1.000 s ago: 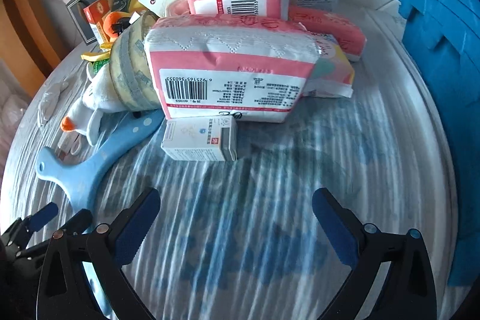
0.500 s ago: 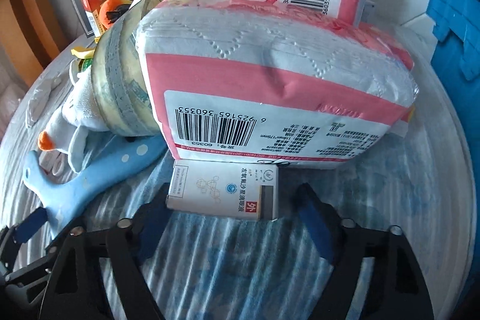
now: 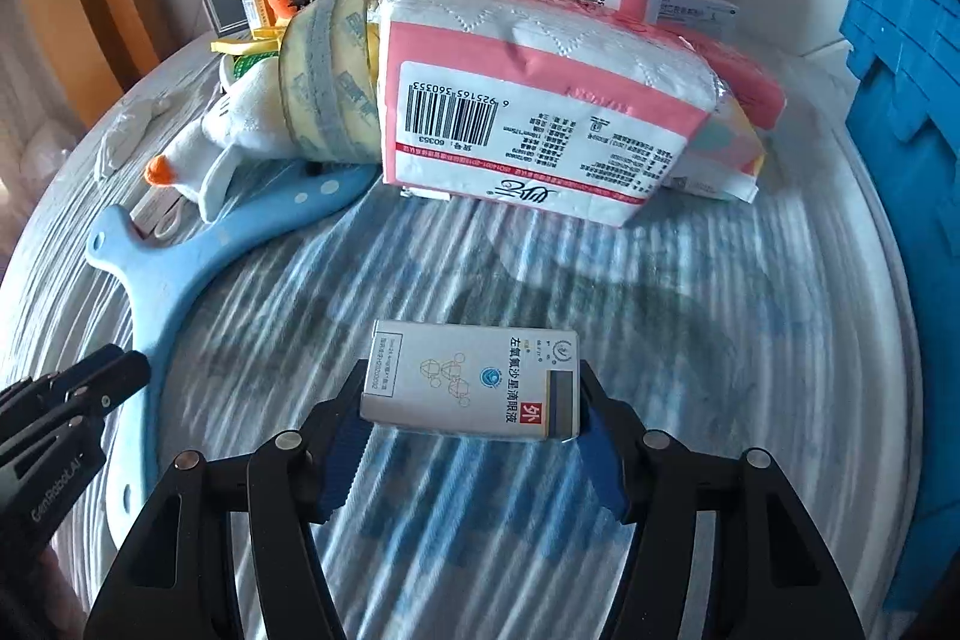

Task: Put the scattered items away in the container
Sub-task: 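Grasp the blue boomerang toy with the left tool while the right tool grasps the white medicine box, then lift the boomerang with the left tool while the right tool lifts the medicine box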

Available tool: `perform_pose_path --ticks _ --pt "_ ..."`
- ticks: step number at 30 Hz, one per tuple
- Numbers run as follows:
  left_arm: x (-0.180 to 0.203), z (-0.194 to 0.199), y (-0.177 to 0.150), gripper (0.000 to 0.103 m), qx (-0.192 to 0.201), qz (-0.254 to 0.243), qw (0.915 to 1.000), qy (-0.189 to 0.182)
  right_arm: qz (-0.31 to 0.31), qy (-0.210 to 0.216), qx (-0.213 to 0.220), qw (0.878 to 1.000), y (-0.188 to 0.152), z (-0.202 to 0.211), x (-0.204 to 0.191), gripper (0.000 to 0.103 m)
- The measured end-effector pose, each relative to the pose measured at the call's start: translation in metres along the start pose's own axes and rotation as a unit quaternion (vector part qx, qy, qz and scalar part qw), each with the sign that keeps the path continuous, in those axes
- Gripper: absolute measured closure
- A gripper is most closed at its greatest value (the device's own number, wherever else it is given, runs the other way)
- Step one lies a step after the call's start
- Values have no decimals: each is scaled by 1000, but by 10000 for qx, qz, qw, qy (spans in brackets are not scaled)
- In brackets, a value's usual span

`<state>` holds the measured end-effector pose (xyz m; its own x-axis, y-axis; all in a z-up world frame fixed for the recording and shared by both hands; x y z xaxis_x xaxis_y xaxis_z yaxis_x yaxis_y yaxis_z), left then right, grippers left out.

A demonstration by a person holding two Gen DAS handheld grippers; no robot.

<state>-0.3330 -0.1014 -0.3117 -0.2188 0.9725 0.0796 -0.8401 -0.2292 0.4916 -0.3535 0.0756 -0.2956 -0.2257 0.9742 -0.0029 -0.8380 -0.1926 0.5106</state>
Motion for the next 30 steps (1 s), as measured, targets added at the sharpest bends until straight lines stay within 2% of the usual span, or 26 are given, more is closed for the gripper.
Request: perform_pose_path --ticks 1,4,6,7,8,9,11,14,18,19,21,22,27,28,29,30 --pt "-1 -1 3 27 56 46 10000 -20 -5 36 -11 10000 -1 1 0 40" --pt "5 -7 11 25 133 26 9999 -107 -24 111 -12 9999 -5 3 -1 40" --pt "8 -25 10 23 -94 -67 9999 23 9 86 -30 10000 -8 2 -4 40" --pt "11 -26 13 26 133 -170 9997 128 7 92 -54 9999 -8 -1 -4 40" --pt "11 -27 14 42 208 -97 9997 37 -1 97 -87 9999 -9 -4 -4 40" --pt "10 -25 16 52 277 -74 9996 61 -4 102 -107 9999 -10 -5 -4 40" --pt "4 -22 12 57 244 51 9997 -22 71 40 -73 9999 -11 -5 -7 40" --pt "-14 -13 -2 59 298 73 9992 272 102 113 -99 9998 -15 -1 -13 40" --pt "-49 8 -28 63 345 199 9980 483 194 258 -119 9994 -24 7 -27 40" --pt "-55 15 -30 70 402 156 9977 530 235 295 -106 9992 -26 11 -30 40" --pt "-58 25 -35 92 429 83 9972 614 369 372 -50 9986 -33 20 -37 40" --pt "-59 23 -36 96 308 132 9978 571 423 393 -31 9983 -33 21 -41 40" --pt "-69 19 -32 93 137 433 9985 316 557 409 -111 9975 -39 19 -59 40" --pt "-72 16 -27 85 117 419 9987 264 547 377 -117 9977 -42 20 -58 39" --pt "-73 15 -26 64 88 385 9988 283 512 339 -106 9981 -44 22 -55 39" --pt "-74 18 -28 50 98 377 9987 338 473 316 -92 9983 -47 25 -51 38"
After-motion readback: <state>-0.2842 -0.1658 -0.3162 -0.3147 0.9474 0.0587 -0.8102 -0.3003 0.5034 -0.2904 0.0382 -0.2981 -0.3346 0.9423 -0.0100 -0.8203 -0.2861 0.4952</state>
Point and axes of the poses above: each gripper's, at about its wrist camera, not at the fingertips, and z roughly against the way its jaws point, x to its right, y to its top, the point moved 8 cm from there along -z, roughly the way its jaws point, and after that the axes turned 5 degrees about z, right-handed, at the moved point
